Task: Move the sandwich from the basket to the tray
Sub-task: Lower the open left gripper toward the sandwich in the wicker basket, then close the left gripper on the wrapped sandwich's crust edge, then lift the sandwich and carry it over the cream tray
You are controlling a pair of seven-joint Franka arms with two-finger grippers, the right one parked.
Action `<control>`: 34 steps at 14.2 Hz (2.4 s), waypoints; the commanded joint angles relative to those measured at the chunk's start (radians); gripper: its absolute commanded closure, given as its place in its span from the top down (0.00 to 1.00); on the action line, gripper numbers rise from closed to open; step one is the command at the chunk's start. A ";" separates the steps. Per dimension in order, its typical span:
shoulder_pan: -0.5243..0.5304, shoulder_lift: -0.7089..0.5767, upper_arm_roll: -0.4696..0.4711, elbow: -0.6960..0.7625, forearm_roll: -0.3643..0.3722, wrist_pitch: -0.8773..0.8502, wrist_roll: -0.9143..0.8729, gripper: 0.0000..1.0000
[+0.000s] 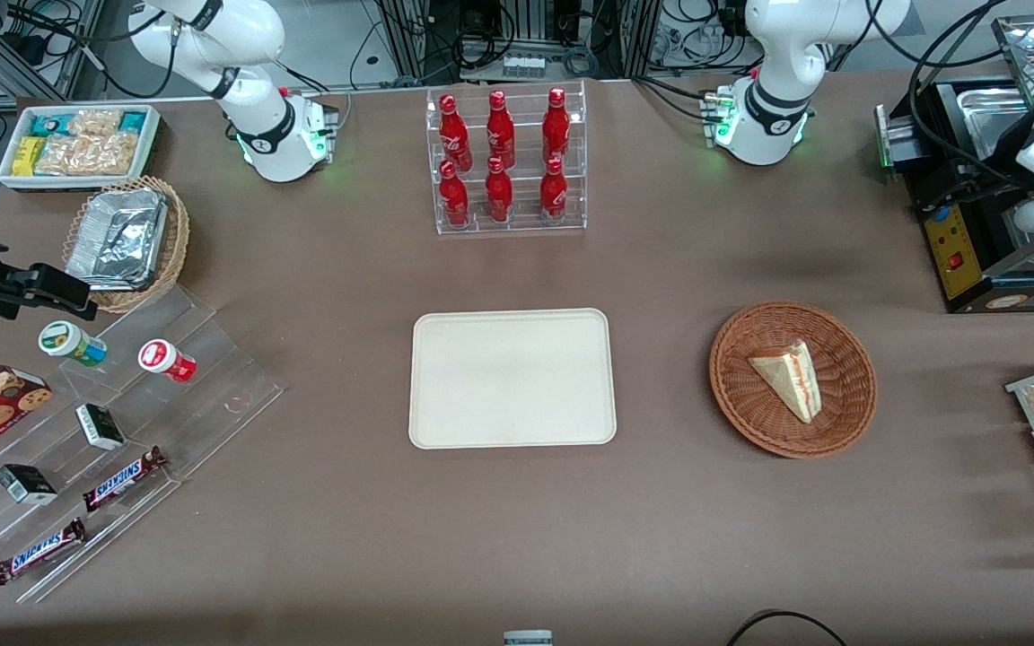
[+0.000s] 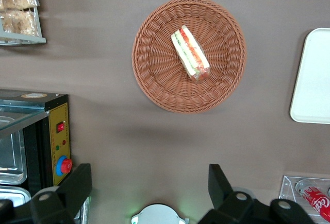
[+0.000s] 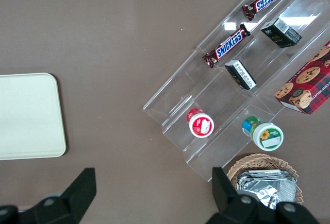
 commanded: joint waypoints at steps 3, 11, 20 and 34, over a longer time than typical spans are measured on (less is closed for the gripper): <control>-0.008 0.075 -0.007 0.082 -0.015 -0.051 -0.020 1.00; -0.011 0.157 -0.029 -0.221 -0.015 0.368 -0.417 1.00; -0.022 0.298 -0.060 -0.532 -0.015 0.944 -0.560 1.00; -0.039 0.315 -0.084 -0.512 -0.007 0.977 -0.609 0.00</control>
